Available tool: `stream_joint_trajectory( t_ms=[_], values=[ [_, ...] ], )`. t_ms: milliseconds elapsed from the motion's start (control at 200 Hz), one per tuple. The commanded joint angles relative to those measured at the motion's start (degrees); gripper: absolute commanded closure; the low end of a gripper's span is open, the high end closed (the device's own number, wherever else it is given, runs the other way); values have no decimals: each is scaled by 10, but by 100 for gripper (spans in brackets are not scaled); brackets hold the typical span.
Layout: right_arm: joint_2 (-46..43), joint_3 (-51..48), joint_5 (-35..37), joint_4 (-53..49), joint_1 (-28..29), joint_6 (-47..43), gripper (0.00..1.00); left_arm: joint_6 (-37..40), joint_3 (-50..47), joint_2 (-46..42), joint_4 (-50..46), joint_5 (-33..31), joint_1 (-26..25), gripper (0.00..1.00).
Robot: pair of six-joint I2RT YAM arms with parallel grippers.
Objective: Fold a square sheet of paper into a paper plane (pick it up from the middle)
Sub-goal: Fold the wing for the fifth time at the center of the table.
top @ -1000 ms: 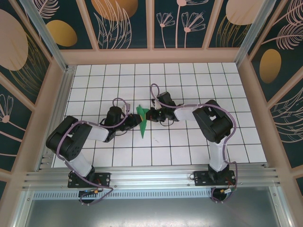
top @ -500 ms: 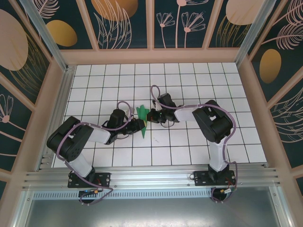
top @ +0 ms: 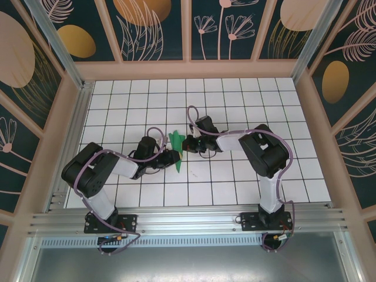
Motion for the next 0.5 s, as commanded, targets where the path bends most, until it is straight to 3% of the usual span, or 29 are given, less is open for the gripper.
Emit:
stream_joint_trajectory(
  t_ms=[0,150,345,495],
  values=[
    [-5,6,44,-23,-6,-5,100,6,5,7,-1,25,-6,69],
    [-2,6,45,-26,-6,-4,100,-22,-9,5,44,27,-6,66],
    [0,3,52,-31,-8,-2,100,-51,-53,-38,72,-51,-6,62],
    [6,1,50,-31,-12,3,100,-74,-78,-44,111,-45,-6,61]
  ],
)
